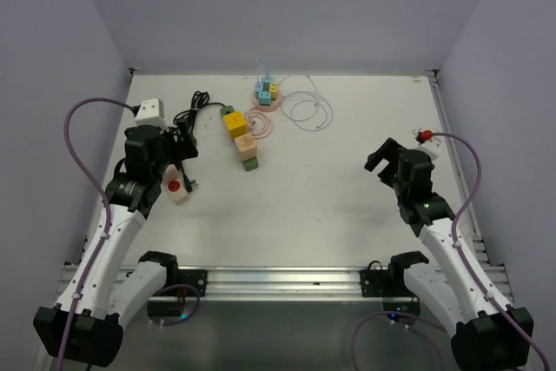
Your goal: Pull the plug off the socket
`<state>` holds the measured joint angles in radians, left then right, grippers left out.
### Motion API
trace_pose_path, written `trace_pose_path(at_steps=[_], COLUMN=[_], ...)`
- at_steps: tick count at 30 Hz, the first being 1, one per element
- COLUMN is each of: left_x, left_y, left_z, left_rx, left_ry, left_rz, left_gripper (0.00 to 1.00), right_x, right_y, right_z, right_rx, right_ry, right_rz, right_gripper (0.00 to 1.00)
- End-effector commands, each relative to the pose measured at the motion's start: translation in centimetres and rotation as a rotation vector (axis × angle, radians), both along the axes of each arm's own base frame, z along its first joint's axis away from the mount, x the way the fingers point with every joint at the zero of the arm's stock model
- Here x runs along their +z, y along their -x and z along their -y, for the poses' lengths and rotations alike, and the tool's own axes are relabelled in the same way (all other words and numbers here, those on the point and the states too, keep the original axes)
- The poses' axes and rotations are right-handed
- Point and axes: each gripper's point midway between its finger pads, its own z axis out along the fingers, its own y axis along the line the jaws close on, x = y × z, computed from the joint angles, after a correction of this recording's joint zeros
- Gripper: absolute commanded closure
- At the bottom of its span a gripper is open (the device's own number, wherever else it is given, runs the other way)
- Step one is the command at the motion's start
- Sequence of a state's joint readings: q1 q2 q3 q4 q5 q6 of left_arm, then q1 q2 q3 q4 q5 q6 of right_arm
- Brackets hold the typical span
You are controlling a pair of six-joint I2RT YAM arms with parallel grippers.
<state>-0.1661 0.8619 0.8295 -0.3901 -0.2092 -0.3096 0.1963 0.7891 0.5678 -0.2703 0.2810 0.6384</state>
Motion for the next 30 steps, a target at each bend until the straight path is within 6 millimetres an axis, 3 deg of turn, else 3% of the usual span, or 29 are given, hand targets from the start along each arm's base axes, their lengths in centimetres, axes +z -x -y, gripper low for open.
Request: trace_pose_path(at_steps=[1,3,7,14,21,24,30], left_x=[1.9,1.8,1.1,-1.0,-4.6,-6.0,-7.9], left_y=[-0.2,-0.2,-0.3,-0.9,-2.2,-2.6,-2.1], left_z=[-0.2,-0.2,-0.4,-0.6,2.4,1.6,-3.0], left_rx=[0.000,0.000,0.003,0.016,-0.128,-0.084,0.211], left_ry=[-0.021,-0.020,-0.036,-0.058,-0.009,-0.038,-0.085], left_rz=[0.041,0.038,0.013,-0.066,-0.191,-0.244,-0.335], left_gripper=[0.00,0.00,0.00,0.00,0.00,0.00,0.00], right_x=[2.2,2.7,3.2,3.2,1.6,1.1,1.5], right_y=[-0.2,-0.1,0.1,0.4,0.1,0.3,0.6], right_z=[0.9,0.5,-2.1,-5.7,-6.9,-7.0,-7.6], right_rx=[-0.069,-0.055,0.175,0.386,0.442,0.444,0.472], right_ry=[-0.009,-0.030,0.021,-0.019,-0.057,-0.064,-0.085], right_rz=[0.063,0.085,0.151,0.185,0.097,0.069,0.075], right_gripper=[0.01,0.01,0.01,0.01,0.01,0.01,0.01])
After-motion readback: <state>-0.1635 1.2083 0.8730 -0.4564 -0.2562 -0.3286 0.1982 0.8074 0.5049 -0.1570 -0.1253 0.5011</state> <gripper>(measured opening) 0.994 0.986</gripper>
